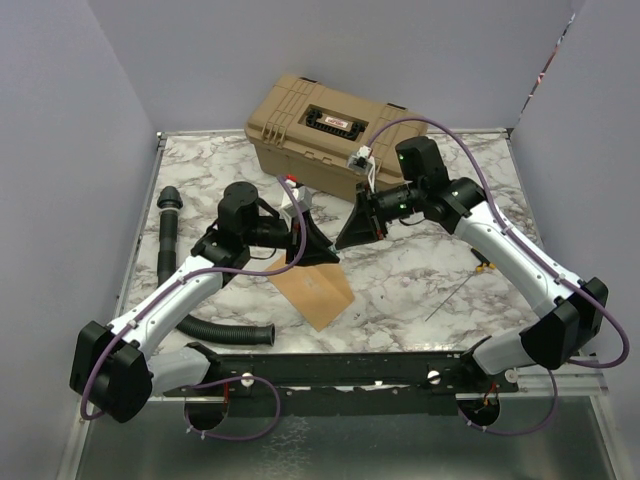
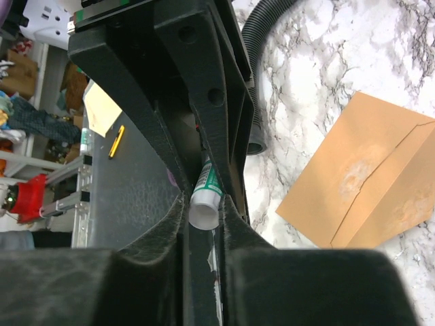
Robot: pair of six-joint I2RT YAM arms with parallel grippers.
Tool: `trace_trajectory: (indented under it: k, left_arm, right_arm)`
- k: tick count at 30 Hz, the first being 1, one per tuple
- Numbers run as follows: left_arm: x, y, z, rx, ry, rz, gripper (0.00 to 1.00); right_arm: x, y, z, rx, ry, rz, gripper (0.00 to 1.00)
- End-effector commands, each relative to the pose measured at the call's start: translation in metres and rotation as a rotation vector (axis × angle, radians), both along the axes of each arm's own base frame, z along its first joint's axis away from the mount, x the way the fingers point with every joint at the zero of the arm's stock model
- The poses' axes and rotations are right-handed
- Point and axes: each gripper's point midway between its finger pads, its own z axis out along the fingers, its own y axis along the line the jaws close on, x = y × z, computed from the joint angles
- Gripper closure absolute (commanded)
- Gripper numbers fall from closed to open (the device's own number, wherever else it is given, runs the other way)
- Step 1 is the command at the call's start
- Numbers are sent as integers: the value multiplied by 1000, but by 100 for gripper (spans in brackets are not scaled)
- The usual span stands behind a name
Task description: Place the letter into the envelope and seal it
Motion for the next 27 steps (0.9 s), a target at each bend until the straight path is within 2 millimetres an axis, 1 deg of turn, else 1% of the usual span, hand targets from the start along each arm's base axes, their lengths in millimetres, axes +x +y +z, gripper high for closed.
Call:
trace_trajectory:
  k: [1, 3, 6, 7, 8, 10, 12, 14, 16, 17, 18, 19, 20, 21, 22, 24, 25, 27]
  left_arm:
    - [7, 0, 26, -42, -114, 44, 100]
    - [19, 1, 28, -42, -139, 119, 100]
    - [41, 5, 30, -44, -189, 259, 100]
    - [47, 7, 29, -45, -207, 299, 100]
    - [53, 9, 29, -42, -222, 338, 100]
    - [59, 13, 26, -33, -263, 374, 100]
    - [63, 15, 24, -24, -297, 399, 100]
    - [65, 17, 23, -17, -333, 407, 100]
    - [68, 19, 21, -8, -352, 420, 100]
    - [70, 19, 21, -5, -356, 426, 100]
    - [71, 18, 19, 1, -352, 428, 100]
    - [73, 18, 18, 4, -350, 428, 100]
    - [74, 17, 16, 10, -345, 425, 100]
    - [74, 16, 14, 16, -338, 422, 100]
    - [75, 16, 11, 23, -330, 421, 100]
    - [74, 15, 6, 34, -315, 414, 100]
    - [74, 15, 4, 39, -306, 407, 100]
    - [71, 13, 3, 42, -285, 389, 100]
  right_arm:
    - [-3, 4, 4, 18, 43, -11, 92]
    - [3, 8, 4, 11, 57, -52, 99]
    - [19, 15, -1, -17, 108, -172, 100]
    - [26, 18, -4, -39, 133, -232, 100]
    - [37, 19, -9, -69, 159, -328, 100]
    - [58, 17, -18, -120, 255, -539, 100]
    - [70, 13, -24, -130, 383, -730, 100]
    - [82, 5, -29, -102, 511, -932, 100]
    - [83, 5, -25, -50, 636, -1011, 100]
    - [84, 3, -25, -41, 680, -1049, 100]
    - [84, 5, -23, -18, 699, -1048, 98]
    - [84, 9, -18, 13, 705, -1023, 87]
    - [85, 11, -13, 33, 702, -1015, 73]
    - [88, 10, -7, 42, 654, -1008, 52]
    - [90, 12, 1, 63, 613, -988, 42]
    - [89, 11, 15, 73, 474, -925, 32]
    - [87, 12, 25, 85, 390, -871, 30]
    - [73, 16, 37, 91, 272, -734, 27]
